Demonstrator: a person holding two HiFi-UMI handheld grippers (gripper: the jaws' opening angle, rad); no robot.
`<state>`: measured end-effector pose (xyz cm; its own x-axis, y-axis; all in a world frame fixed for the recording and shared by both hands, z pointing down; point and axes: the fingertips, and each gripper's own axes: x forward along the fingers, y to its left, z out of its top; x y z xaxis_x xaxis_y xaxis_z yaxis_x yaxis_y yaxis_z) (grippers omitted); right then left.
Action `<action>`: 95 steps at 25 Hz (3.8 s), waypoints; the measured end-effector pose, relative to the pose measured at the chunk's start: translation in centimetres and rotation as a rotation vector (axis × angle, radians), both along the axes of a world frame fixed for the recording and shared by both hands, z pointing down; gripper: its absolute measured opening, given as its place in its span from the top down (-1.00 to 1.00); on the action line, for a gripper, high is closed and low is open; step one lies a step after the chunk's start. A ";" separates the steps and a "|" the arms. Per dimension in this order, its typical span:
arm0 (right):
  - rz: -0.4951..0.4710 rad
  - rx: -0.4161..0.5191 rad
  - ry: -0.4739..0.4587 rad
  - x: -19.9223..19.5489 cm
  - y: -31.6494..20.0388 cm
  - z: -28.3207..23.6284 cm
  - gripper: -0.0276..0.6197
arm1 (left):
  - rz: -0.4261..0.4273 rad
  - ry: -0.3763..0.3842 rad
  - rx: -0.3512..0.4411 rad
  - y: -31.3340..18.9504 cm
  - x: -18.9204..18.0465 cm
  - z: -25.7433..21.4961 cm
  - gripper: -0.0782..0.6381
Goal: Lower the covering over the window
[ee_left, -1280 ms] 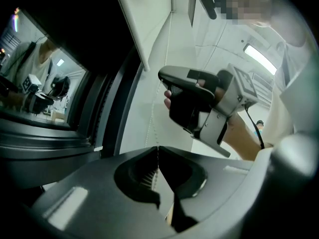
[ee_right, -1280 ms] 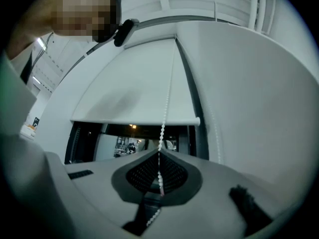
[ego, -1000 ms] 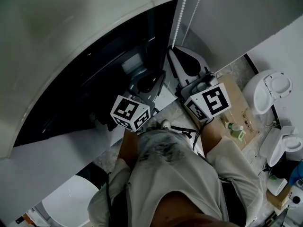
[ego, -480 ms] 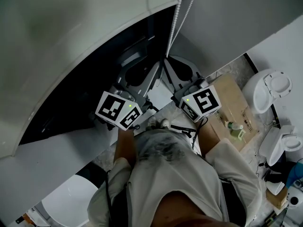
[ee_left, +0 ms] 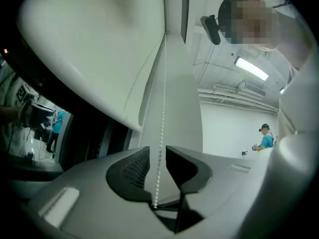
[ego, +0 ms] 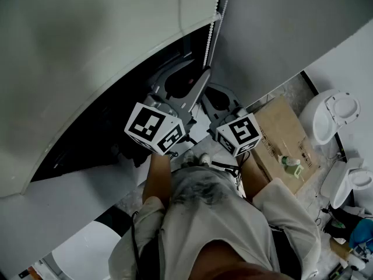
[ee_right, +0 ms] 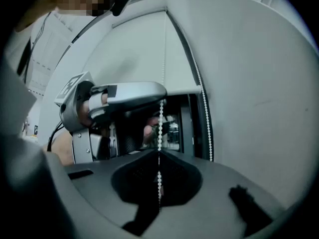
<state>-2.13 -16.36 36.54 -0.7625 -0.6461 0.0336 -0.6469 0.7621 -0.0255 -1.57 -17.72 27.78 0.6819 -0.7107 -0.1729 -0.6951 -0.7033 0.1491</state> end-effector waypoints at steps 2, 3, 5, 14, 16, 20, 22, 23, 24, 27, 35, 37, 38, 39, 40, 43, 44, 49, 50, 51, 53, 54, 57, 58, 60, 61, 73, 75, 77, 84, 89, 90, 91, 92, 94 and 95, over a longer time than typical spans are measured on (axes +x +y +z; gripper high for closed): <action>0.000 0.003 0.000 -0.1 -0.1 0.0 0.86 | 0.010 -0.004 0.003 -0.1 0.4 0.1 0.51; 0.000 0.004 0.002 -0.1 -0.1 0.0 0.86 | 0.008 -0.007 0.008 -0.1 0.5 0.1 0.59; 0.002 0.007 0.007 -0.1 -0.1 -0.1 0.86 | -0.006 -0.012 0.016 -0.2 0.6 0.2 0.76; 0.007 0.033 -0.006 0.6 0.3 -1.0 0.86 | -0.061 -0.057 0.052 -0.1 0.6 0.1 0.76; 0.006 0.045 -0.045 1.3 0.6 -2.4 0.85 | -0.059 -0.052 0.049 0.0 0.4 0.1 0.76; 0.037 0.103 -0.159 3.6 0.9 -6.8 0.85 | -0.056 -0.068 0.042 0.0 0.3 0.4 0.76; 0.052 0.150 -0.186 4.4 1.2 -9.1 0.85 | -0.043 -0.081 0.024 0.0 0.6 1.4 0.76; 0.056 0.172 -0.191 4.6 1.3 -10.0 0.85 | -0.035 -0.078 0.013 0.1 0.7 1.8 0.76; 0.057 0.192 -0.193 4.8 1.4 -10.8 0.85 | -0.029 -0.074 0.004 0.2 0.9 2.2 0.76; 0.056 0.232 -0.184 4.7 1.5 -12.2 0.85 | -0.018 -0.082 -0.019 0.4 1.3 3.3 0.76; 0.046 0.243 -0.153 4.0 0.7 -13.0 0.58 | -0.002 -0.092 -0.107 1.1 1.6 7.3 0.76; 0.041 0.242 -0.151 3.8 0.5 -13.1 0.54 | 0.000 -0.093 -0.106 1.2 1.7 7.3 0.76; 0.038 0.243 -0.148 3.6 0.4 -13.2 0.53 | 0.001 -0.095 -0.106 1.2 1.7 7.3 0.76; 0.035 0.245 -0.146 3.4 0.4 -13.3 0.53 | 0.002 -0.098 -0.105 1.2 1.7 7.3 0.76; 0.031 0.247 -0.144 3.2 0.3 -13.4 0.53 | 0.003 -0.101 -0.105 1.2 1.7 7.3 0.76; 0.023 0.254 -0.144 2.8 0.1 -13.8 0.52 | 0.007 -0.109 -0.105 1.3 1.9 7.3 0.76; 0.022 0.256 -0.145 2.7 0.0 -13.9 0.52 | 0.008 -0.115 -0.107 1.3 2.0 7.5 0.76; 0.014 0.261 -0.139 2.1 -0.5 -14.1 0.52 | 0.024 -0.120 -0.138 1.7 2.4 8.9 0.76; 0.012 0.261 -0.139 2.0 -0.5 -14.1 0.52 | 0.027 -0.123 -0.139 1.8 2.5 9.0 0.76; 0.012 0.261 -0.139 1.9 -0.6 -14.0 0.52 | 0.030 -0.131 -0.143 1.8 2.6 9.2 0.76; 0.020 0.263 -0.136 1.7 -0.6 -14.0 0.53 | 0.037 -0.137 -0.164 1.9 2.7 10.1 0.76; 0.027 0.264 -0.132 1.7 -0.7 -13.9 0.66 | 0.039 -0.132 -0.174 2.1 2.7 10.5 0.76; 0.043 0.272 -0.119 1.6 -0.8 -13.9 0.82 | 0.045 -0.130 -0.177 2.3 2.7 10.6 0.76; 0.046 0.273 -0.118 1.6 -0.8 -14.0 0.83 | 0.047 -0.135 -0.175 2.3 2.7 10.6 0.76; 0.051 0.269 -0.124 1.6 -0.9 -13.9 0.83 | 0.045 -0.135 -0.174 2.4 2.5 10.6 0.75; 0.054 0.267 -0.130 1.7 -1.0 -13.9 0.83 | 0.042 -0.132 -0.175 2.4 2.4 10.6 0.75; 0.064 0.173 -0.108 2.1 -1.7 -9.8 0.83 | 0.025 -0.069 -0.137 2.6 0.9 8.1 0.54; 0.061 0.167 -0.112 2.1 -1.5 -9.5 0.84 | 0.018 -0.051 -0.119 2.7 0.4 7.3 0.54; 0.057 0.166 -0.114 2.0 -1.4 -9.3 0.84 | 0.010 -0.032 -0.097 2.8 0.0 6.2 0.54; 0.047 0.116 -0.084 1.7 -1.1 -7.1 0.84 | -0.014 0.014 -0.017 2.5 -1.1 1.5 0.54; 0.035 0.063 -0.060 1.1 -0.3 -4.4 0.84 | 0.000 -0.002 0.040 2.2 -0.8 -1.1 0.54; 0.033 0.054 -0.060 0.9 -0.2 -3.9 0.84 | 0.003 -0.006 0.050 2.1 -0.6 -1.5 0.54; 0.030 0.046 -0.060 0.7 0.1 -3.5 0.84 | 0.005 -0.009 0.059 2.0 -0.5 -1.9 0.53; 0.027 0.039 -0.058 0.6 0.2 -3.2 0.83 | 0.007 -0.012 0.065 1.8 -0.3 -2.3 0.53; 0.021 0.027 -0.054 0.2 0.5 -2.6 0.84 | 0.017 -0.021 0.069 1.4 0.2 -2.7 0.52; 0.019 0.022 -0.052 0.1 0.5 -2.4 0.84 | 0.023 -0.027 0.068 1.1 0.6 -2.7 0.51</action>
<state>-2.03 -15.83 34.11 -0.7505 -0.6605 -0.0201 -0.6594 0.7506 -0.0427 -0.99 -16.60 25.03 0.7029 -0.6822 -0.2011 -0.6820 -0.7268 0.0819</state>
